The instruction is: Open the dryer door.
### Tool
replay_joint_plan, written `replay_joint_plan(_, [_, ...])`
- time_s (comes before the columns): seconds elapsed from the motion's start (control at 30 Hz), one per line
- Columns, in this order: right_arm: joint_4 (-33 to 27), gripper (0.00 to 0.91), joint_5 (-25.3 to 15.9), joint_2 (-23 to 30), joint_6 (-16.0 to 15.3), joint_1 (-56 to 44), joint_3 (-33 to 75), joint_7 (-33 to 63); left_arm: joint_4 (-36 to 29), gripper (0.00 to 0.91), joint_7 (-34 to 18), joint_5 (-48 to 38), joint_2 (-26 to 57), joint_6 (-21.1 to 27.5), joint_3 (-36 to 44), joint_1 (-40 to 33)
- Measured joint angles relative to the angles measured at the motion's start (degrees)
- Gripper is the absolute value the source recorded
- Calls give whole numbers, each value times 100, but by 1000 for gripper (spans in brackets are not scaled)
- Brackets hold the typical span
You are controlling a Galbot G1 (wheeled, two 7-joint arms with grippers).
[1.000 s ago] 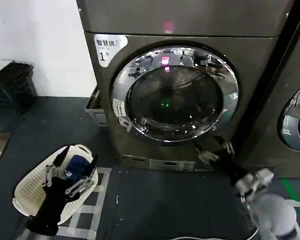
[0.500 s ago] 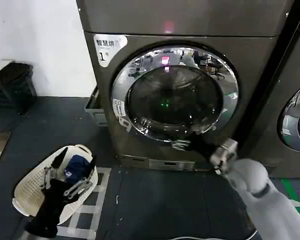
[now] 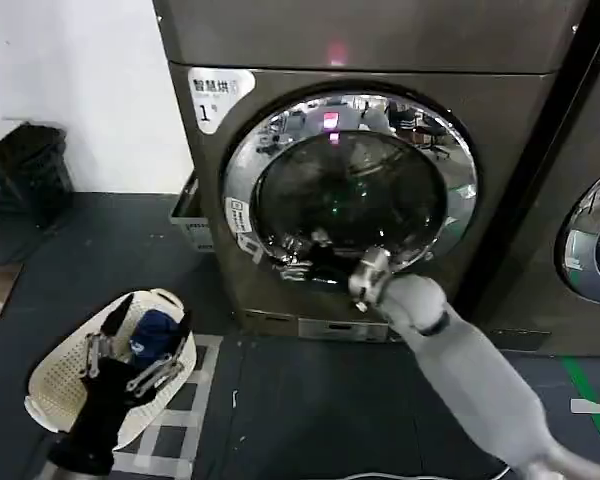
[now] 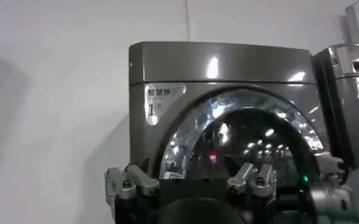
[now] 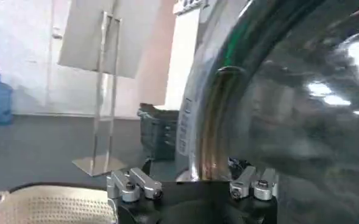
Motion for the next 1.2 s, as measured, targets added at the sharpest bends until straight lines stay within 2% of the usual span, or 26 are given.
replay_joint_plan(0.53, [-955, 907, -3, 574, 53, 485, -111, 4, -54, 907, 20, -12, 8, 11, -25, -5])
replay_joint_plan(0.7, [-1106, 907, -18, 569, 183, 544, -154, -432, -34, 907, 31, -8, 23, 61, -27, -38])
replay_joint_plan(1.07, [-929, 907, -18, 338, 191, 430, -84, -1589, 239, 907, 98, -176, 389, 512, -294, -260])
replay_joint_plan(1.2, [-672, 907, -5, 82, 24, 301, 0, -1953, 479, 907, 218, -476, 674, 582, -406, -418])
